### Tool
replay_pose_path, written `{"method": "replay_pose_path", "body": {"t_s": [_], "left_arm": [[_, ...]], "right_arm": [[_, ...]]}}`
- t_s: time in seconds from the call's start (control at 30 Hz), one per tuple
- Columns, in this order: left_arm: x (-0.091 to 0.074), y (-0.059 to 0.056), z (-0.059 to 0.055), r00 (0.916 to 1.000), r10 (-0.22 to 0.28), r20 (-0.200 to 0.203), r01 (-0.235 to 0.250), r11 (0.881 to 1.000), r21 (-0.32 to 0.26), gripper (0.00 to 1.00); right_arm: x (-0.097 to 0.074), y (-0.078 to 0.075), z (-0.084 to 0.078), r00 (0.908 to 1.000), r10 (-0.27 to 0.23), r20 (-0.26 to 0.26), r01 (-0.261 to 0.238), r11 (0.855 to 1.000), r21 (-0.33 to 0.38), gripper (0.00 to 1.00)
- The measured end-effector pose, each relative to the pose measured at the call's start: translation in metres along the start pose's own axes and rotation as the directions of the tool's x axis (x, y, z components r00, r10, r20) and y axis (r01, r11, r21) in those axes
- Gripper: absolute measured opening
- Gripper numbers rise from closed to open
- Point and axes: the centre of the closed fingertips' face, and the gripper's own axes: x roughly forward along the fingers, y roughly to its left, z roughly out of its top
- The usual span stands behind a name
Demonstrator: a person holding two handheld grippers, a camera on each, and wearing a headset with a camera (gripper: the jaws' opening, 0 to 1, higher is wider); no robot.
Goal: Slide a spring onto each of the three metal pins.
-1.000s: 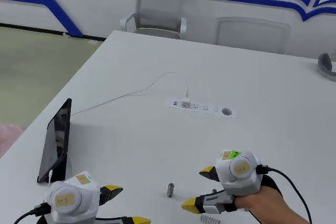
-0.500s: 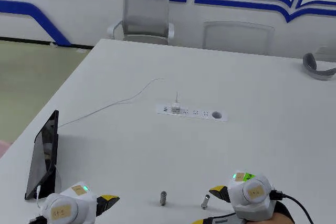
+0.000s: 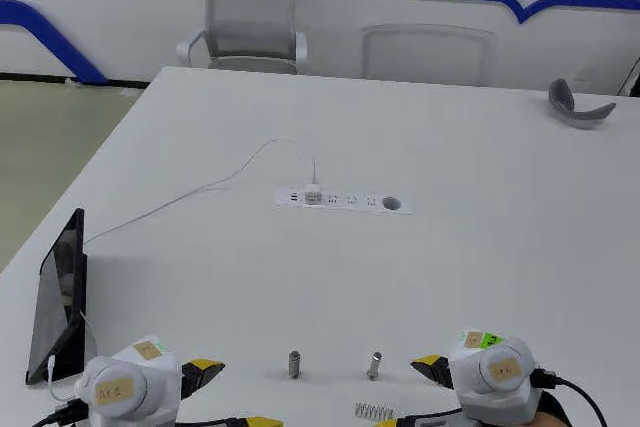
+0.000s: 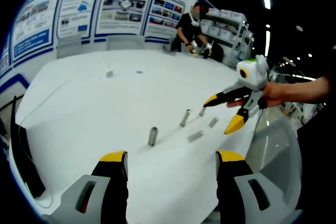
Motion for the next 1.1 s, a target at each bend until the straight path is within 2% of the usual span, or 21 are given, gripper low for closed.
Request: {"method": "replay_pose_path", "body": {"t_s": [0.17, 0.27, 0.43, 0.67, 0.8, 1.1], "left_arm": [[0.007, -0.005, 0.001, 0.9998, -0.018, -0.011, 0.018, 1.000, 0.013, 0.70], [0.011, -0.007, 0.002, 0.9996, -0.027, -0.013, 0.027, 0.999, 0.018, 0.70], [0.019, -0.013, 0.004, 0.9988, -0.044, -0.021, 0.045, 0.999, 0.030, 0.70], [0.032, -0.028, 0.006, 0.9959, -0.081, -0.040, 0.083, 0.995, 0.057, 0.70], [0.040, -0.037, 0.008, 0.9935, -0.103, -0.049, 0.106, 0.992, 0.070, 0.70], [0.059, -0.056, 0.008, 0.9807, -0.161, -0.111, 0.177, 0.972, 0.157, 0.70]], "right_arm": [[-0.013, -0.008, -0.009, 0.9989, -0.045, 0.009, 0.045, 0.999, 0.020, 0.79], [-0.020, -0.011, -0.017, 0.9982, -0.060, 0.001, 0.060, 0.998, 0.022, 0.80], [-0.031, -0.018, -0.025, 0.9963, -0.084, 0.018, 0.083, 0.995, 0.059, 0.80], [-0.048, -0.024, -0.031, 0.9917, -0.121, 0.045, 0.116, 0.988, 0.098, 0.83], [-0.054, -0.025, -0.038, 0.9912, -0.127, 0.038, 0.122, 0.987, 0.109, 0.84], [-0.067, -0.031, -0.046, 0.9873, -0.152, 0.045, 0.145, 0.981, 0.128, 0.85]]}}
